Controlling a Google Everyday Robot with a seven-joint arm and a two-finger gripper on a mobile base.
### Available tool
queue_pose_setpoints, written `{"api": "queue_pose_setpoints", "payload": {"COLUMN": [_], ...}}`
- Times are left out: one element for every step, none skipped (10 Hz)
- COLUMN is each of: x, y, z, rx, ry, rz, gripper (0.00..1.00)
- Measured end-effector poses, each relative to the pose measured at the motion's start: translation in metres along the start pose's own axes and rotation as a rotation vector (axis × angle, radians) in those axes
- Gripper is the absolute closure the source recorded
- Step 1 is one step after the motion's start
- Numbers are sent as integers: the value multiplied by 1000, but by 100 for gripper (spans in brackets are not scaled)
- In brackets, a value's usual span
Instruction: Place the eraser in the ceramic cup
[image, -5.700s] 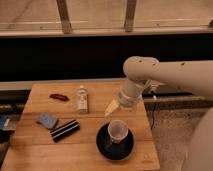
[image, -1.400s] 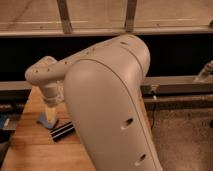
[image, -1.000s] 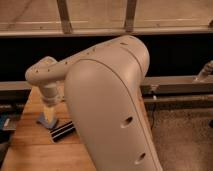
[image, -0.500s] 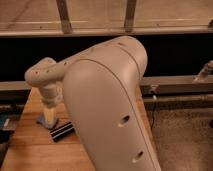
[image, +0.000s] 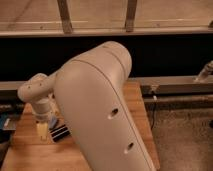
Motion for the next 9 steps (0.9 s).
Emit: {"api": "queue_pose_setpoints", "payload": {"x": [2, 1, 0, -1, -4, -4, -1, 2, 5], "y": [-2, -1, 0, 1, 6, 7, 6, 4, 3], "z": [0, 0, 1, 6, 17, 34, 49, 66, 76], "rx": [1, 1, -2, -4, -9, -16, -23, -33, -38], "ry": [1, 0, 3, 23, 40, 53, 65, 71, 77], "rz": [4, 1, -4, -18, -36, -47, -52, -50, -47], "gripper": [20, 20, 20, 20, 20, 20, 20, 20, 20]}}
